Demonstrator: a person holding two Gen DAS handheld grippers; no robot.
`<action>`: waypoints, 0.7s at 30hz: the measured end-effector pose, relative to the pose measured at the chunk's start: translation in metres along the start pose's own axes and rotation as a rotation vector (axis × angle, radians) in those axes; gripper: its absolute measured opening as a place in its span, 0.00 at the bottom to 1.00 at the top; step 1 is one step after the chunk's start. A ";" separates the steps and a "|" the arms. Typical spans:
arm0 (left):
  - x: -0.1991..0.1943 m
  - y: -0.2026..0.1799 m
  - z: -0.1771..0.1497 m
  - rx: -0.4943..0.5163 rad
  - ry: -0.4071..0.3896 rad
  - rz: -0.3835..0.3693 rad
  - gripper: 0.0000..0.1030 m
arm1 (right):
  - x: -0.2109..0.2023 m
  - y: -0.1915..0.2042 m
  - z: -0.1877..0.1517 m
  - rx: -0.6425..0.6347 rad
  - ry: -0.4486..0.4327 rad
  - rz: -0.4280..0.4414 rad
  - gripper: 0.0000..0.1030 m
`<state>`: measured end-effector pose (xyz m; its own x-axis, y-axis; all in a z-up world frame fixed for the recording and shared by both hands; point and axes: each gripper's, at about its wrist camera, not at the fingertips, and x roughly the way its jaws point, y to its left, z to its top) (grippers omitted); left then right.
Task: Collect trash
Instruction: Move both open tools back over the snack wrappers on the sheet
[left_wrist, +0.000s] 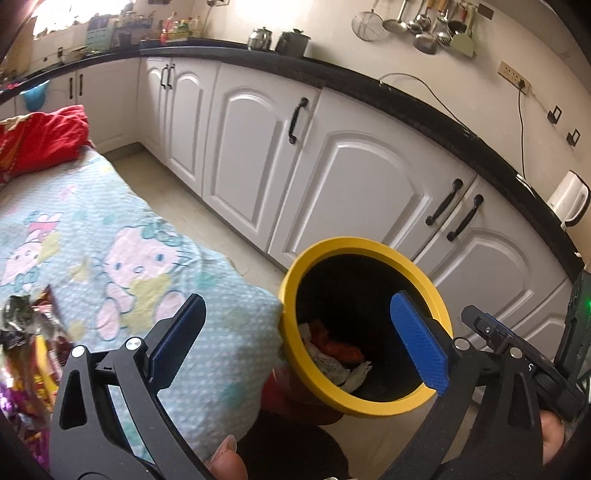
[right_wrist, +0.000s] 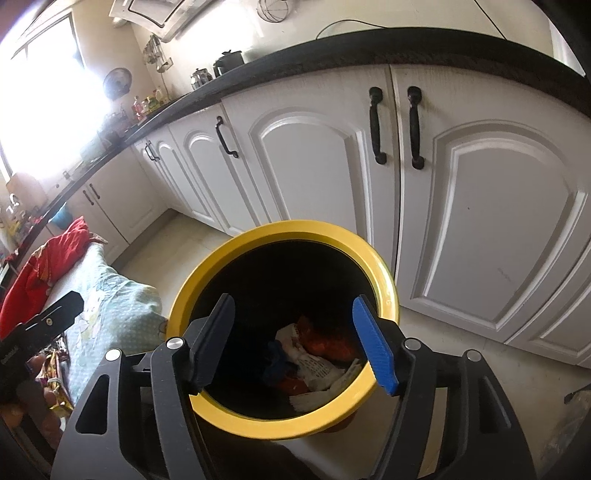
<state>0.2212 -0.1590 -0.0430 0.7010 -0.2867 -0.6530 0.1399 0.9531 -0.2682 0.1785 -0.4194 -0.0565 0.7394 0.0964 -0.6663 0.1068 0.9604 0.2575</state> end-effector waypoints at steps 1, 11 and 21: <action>-0.003 0.002 0.000 -0.002 -0.004 0.004 0.89 | -0.001 0.002 0.000 -0.004 -0.002 0.002 0.62; -0.037 0.022 0.003 -0.016 -0.056 0.049 0.89 | -0.014 0.028 -0.001 -0.061 -0.023 0.041 0.63; -0.068 0.047 0.003 -0.035 -0.104 0.100 0.89 | -0.027 0.061 -0.005 -0.129 -0.044 0.081 0.65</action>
<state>0.1827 -0.0945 -0.0091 0.7790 -0.1776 -0.6014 0.0429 0.9719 -0.2314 0.1613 -0.3624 -0.0260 0.7709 0.1660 -0.6150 -0.0385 0.9758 0.2152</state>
